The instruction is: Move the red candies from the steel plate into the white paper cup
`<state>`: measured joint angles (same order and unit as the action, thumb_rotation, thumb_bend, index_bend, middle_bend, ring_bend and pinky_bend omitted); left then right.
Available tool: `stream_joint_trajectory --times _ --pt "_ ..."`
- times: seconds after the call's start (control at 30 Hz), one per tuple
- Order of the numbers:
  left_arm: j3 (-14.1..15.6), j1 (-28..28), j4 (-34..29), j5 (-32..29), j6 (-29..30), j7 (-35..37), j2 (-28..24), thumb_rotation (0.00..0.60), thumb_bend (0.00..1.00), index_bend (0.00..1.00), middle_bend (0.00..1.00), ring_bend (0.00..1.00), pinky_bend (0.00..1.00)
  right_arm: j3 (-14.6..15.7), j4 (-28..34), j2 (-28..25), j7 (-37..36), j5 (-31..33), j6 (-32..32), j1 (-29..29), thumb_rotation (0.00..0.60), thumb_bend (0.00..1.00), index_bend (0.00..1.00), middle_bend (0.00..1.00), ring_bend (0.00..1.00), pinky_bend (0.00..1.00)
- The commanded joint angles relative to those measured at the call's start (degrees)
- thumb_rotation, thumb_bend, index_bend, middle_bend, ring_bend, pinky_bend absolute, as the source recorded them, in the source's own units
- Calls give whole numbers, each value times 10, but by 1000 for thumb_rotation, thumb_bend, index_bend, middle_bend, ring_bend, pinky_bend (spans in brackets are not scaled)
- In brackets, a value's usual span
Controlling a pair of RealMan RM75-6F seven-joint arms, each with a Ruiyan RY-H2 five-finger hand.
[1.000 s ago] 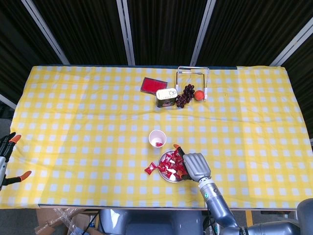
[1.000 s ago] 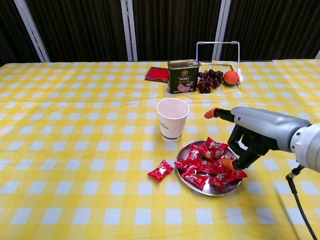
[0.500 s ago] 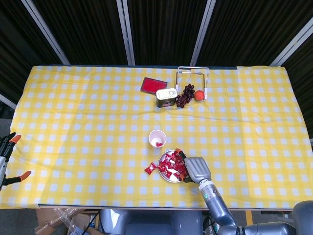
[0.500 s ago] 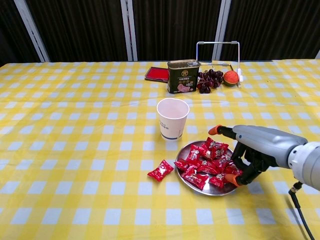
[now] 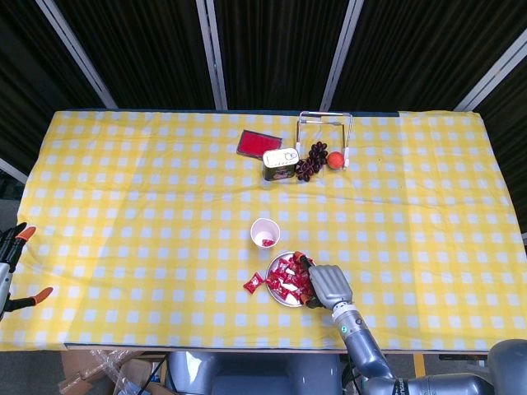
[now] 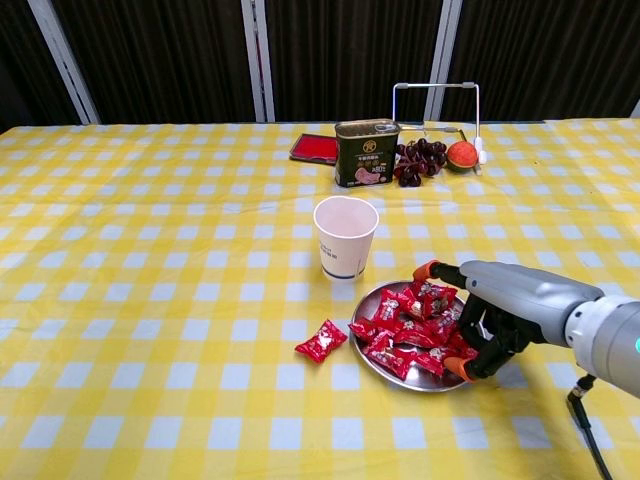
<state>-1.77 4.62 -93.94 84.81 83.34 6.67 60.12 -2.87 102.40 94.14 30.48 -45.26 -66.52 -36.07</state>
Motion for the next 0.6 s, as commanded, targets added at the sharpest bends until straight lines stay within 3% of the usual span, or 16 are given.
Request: stream_joint_trajectory --times 0.03,0.17,0.43,0.6 --pt "0 0 0 0 -1 0 0 600 25 0 0 0 0 -2 -5 3 3 3 3 -1 600 399 79 824 966 1000" --pt "0 0 0 0 -1 0 0 600 25 0 0 0 0 -4 -9 5 7 8 7 -1 600 399 106 824 966 1000" --pt "0 0 0 -1 -1 0 0 600 25 0 0 0 0 -4 -10 10 5 6 11 4 600 398 284 824 966 1000" --pt "0 0 -1 -1 -2 0 0 600 25 0 0 0 0 -7 -12 12 3 5 13 5 600 399 324 824 966 1000"
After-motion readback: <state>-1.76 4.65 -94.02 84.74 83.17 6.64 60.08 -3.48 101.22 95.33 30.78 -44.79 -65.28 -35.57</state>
